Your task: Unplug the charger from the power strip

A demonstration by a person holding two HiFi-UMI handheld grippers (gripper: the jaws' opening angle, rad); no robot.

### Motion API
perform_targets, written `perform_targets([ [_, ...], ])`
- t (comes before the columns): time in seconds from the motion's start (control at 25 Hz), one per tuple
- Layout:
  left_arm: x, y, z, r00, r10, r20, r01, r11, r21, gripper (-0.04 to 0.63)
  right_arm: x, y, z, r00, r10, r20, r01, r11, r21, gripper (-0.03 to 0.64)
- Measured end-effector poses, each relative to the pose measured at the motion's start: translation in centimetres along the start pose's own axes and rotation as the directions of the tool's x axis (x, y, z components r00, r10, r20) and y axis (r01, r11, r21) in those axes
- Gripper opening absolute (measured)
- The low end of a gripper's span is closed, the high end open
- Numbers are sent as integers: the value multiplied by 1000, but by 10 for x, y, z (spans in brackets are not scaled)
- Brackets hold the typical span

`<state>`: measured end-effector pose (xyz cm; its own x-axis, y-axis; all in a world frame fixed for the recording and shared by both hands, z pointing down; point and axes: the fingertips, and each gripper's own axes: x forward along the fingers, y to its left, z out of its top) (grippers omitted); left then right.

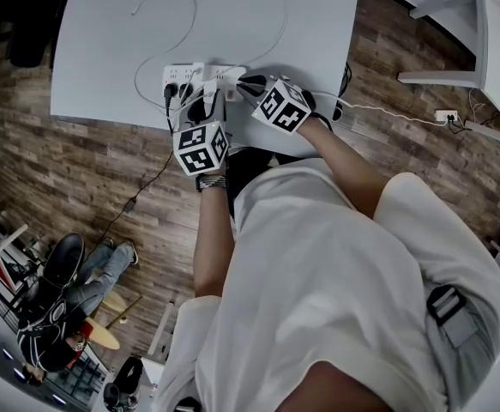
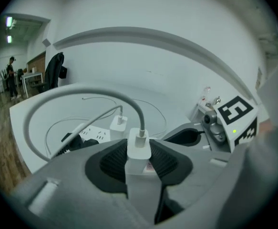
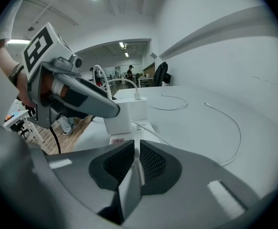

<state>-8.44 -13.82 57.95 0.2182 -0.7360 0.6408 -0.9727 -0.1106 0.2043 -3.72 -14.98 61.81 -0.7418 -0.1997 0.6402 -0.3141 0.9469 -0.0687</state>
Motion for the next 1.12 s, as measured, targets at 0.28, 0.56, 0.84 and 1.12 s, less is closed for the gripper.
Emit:
perform_targets([
  [0.28, -1, -3, 1, 999, 29, -16, -28, 996, 87, 141, -1, 0, 0, 1000, 2, -4, -2, 1000, -4, 38],
  [0.56, -1, -7, 0, 999, 37, -22, -34, 992, 123, 140, -1, 1, -1, 1000, -3, -1, 3, 1000, -3, 38],
  [0.84, -3, 0, 4, 1000, 11, -1, -11, 1000, 15, 143, -2, 0, 1, 1000, -2, 3, 2, 1000, -3, 38],
  [1.12, 0, -7, 6, 999, 44, -27, -39, 988, 150, 140, -1, -1, 2, 1000, -5, 6, 5, 1000, -1, 38],
])
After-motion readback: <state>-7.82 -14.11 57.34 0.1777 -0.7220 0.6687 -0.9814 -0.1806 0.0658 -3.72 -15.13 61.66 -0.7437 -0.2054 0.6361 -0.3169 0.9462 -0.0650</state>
